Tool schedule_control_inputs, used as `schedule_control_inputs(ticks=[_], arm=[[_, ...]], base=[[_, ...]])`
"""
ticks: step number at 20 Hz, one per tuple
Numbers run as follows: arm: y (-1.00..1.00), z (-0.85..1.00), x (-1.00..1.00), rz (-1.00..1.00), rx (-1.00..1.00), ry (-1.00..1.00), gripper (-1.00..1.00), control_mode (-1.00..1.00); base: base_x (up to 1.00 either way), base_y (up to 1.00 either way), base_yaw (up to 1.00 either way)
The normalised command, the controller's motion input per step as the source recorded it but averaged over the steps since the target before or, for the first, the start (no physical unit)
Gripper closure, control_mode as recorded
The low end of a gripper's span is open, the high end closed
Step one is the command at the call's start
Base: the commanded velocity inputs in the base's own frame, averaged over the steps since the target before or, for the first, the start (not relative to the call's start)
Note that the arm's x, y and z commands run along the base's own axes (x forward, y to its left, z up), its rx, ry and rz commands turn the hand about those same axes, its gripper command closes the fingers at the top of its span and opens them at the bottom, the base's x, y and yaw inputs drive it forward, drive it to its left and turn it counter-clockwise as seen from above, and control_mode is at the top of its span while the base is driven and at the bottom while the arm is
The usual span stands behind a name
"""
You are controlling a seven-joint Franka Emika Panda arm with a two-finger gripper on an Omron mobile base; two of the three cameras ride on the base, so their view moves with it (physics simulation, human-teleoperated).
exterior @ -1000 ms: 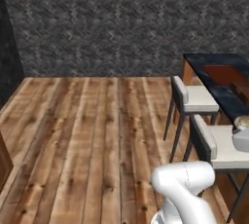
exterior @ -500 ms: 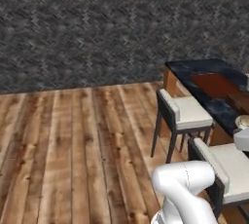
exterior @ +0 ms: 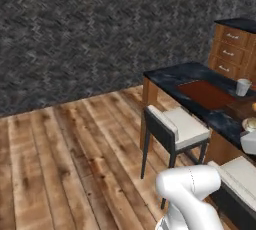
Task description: Take the cupcakes from the fridge and place them on the empty tray on the dining counter.
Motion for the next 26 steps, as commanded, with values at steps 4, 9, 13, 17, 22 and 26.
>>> schedule_control_inputs(ticks=[4, 9, 13, 17, 22, 26], arm=[[0.0, 0.0, 0.0, 0.0, 0.0, 0.0, 1.0, 1.0], [0.0, 0.0, 0.0, 0.0, 0.0, 0.0, 1.0, 1.0], [0.0, 0.0, 0.0, 0.0, 0.0, 0.0, 1.0, 1.0], [0.0, 0.0, 0.0, 0.0, 0.0, 0.0, 1.0, 1.0], [0.0, 0.0, 0.0, 0.0, 0.0, 0.0, 1.0, 1.0], [0.0, 0.0, 0.0, 0.0, 0.0, 0.0, 1.0, 1.0]], base=[[0.48, 0.49, -0.5], [0.4, 0.45, -0.48], [0.36, 0.55, -0.48], [0.33, 0.66, -0.48], [0.17, 0.83, -0.47], [0.07, 0.98, -0.47]])
